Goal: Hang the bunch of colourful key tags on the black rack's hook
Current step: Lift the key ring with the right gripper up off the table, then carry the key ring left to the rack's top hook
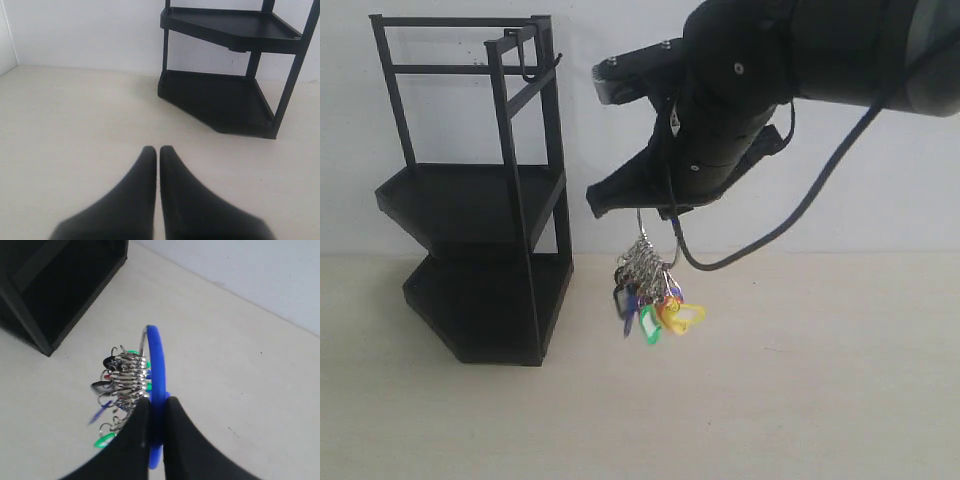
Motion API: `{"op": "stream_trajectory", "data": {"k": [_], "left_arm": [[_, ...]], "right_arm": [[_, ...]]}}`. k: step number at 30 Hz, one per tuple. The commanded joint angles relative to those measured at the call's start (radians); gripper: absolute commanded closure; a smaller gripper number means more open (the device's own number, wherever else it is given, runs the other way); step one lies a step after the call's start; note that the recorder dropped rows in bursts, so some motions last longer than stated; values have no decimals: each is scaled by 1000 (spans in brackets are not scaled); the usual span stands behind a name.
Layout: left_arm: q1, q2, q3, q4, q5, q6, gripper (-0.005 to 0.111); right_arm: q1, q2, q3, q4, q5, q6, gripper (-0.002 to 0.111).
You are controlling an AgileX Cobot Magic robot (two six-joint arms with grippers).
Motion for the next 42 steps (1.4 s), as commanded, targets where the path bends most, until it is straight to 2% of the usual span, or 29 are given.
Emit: {"op": "stream_trajectory", "data": {"k": [1,4,5,8,9,11,12,13,16,17,19,20,23,24,27,28,29,30,31,32,34,35,37,40,41,42], "left_arm": [[-8,4,-2,-1,-3,-6,102],[-8,4,-2,-1,-3,-6,102],[-8,4,-2,-1,-3,-6,102],[-8,4,-2,-1,-3,-6,102],[-8,4,-2,-1,-3,-6,102],[-8,4,-2,-1,-3,-6,102],[-8,4,-2,-1,-3,-6,102],[-8,4,-2,-1,-3,-6,102],[-8,4,-2,-1,-3,-6,102],[-8,4,-2,-1,-3,-6,102],[-8,4,-2,-1,-3,-6,102],[-8,4,-2,-1,-3,-6,102],[-8,4,-2,-1,-3,-6,102],[-8,4,-2,-1,-3,-6,102],[-8,4,-2,-1,-3,-6,102],[-8,4,-2,-1,-3,-6,102],[-8,4,-2,-1,-3,-6,102],[-8,4,-2,-1,-3,-6,102],[-8,4,-2,-1,-3,-6,102],[-8,4,-2,-1,-3,-6,102],[-8,4,-2,-1,-3,-6,102],[-8,4,-2,-1,-3,-6,102],[-8,4,-2,-1,-3,-6,102],[-8,4,-2,-1,-3,-6,102],[-8,4,-2,-1,-3,-6,102],[-8,4,-2,-1,-3,-6,102]], "right_arm": [[25,-20,-1,137,-40,-368,109],[8,-35,-3,-63,-42,68,109],[2,-38,-3,-65,-42,76,109],[4,-51,-3,96,-14,-316,109],[1,-54,-3,88,10,-326,109],[-29,-76,-3,-50,25,-16,109],[-39,-86,-3,-65,29,53,109],[-46,-93,-3,-14,25,-15,109],[-29,-112,-3,192,55,-399,109],[-27,-122,-3,174,58,-363,109],[-35,-133,-3,1,49,-19,109],[-37,-135,-3,-27,46,46,109],[-4,-142,-3,131,52,-346,109],[4,-144,-3,114,66,-375,109],[-10,-147,-3,-32,29,76,109],[-7,-147,-3,-10,14,39,109],[4,-147,-3,61,1,-81,109],[17,-147,-3,124,12,-299,109],[28,-147,-3,129,31,-355,109],[27,-147,-3,78,31,-278,109],[14,-147,-3,-32,31,19,109],[14,-147,-3,-29,31,-1,109],[25,-147,-3,72,58,-298,109],[12,-147,-3,-73,50,66,109],[14,-147,-3,-55,34,52,109],[20,-145,-3,23,21,-94,109]]}}
